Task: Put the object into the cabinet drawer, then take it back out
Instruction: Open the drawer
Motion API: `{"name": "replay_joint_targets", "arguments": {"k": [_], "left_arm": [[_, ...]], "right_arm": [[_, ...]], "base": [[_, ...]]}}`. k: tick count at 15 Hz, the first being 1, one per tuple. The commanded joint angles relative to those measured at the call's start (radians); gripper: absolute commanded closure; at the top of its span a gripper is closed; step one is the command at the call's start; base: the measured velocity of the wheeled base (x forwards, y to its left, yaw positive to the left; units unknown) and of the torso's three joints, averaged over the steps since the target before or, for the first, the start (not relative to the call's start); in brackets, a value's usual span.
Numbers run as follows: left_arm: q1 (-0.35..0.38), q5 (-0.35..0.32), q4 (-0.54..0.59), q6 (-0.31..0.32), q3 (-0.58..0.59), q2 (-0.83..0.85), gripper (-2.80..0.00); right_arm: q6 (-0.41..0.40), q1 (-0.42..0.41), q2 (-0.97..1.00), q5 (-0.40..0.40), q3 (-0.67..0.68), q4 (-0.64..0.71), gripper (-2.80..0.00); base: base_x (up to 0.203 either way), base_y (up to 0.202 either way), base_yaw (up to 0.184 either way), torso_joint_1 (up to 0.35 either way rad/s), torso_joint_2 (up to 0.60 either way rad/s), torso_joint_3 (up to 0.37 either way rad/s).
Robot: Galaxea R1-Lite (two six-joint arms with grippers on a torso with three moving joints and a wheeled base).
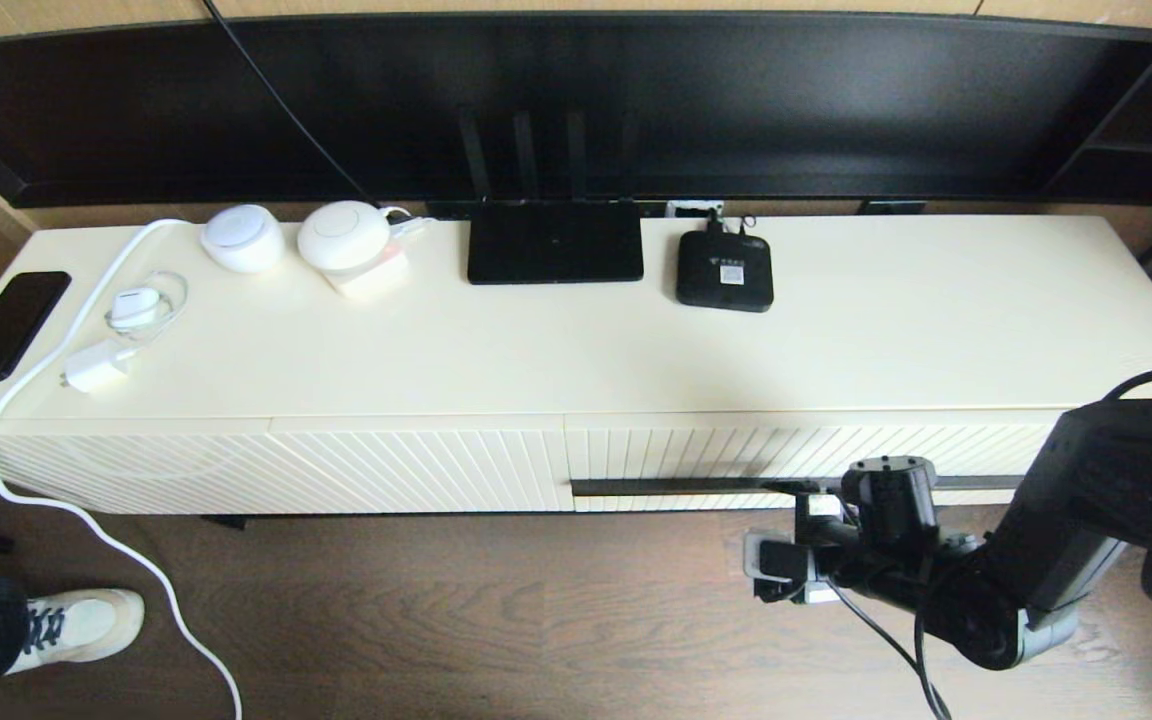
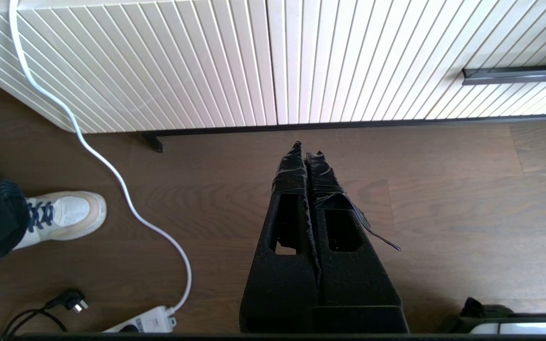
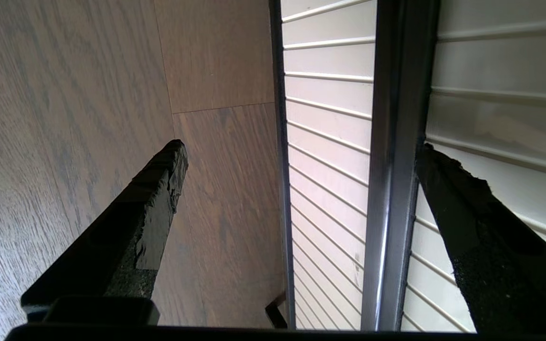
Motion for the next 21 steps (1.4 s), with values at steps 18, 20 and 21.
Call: {"name": "replay_joint_targets", "arguments": {"k": [18, 20, 21], "left_arm": [[0.0, 0.0, 0.0, 0.0, 0.0, 0.002, 0.0], [0.0, 0.0, 0.0, 0.0, -0.001, 0.002, 0.0], [0.0, 0.0, 0.0, 0.0, 0.0, 0.002, 0.0]], "right_arm": [[-0.007, -0.009, 0.001, 0.005, 0.122, -0.012, -2.8], [-0.006, -0.009, -0.001, 0.004, 0.156, -0.013, -2.8], [-0.004, -0.009, -0.002, 0.004, 0.171, -0.014, -2.8]], "base": [[0.0, 0.0, 0.0, 0.0, 0.0, 0.0], [0.0, 0.0, 0.0, 0.0, 0.0, 0.0], [0.0, 0.0, 0.0, 0.0, 0.0, 0.0]]}}
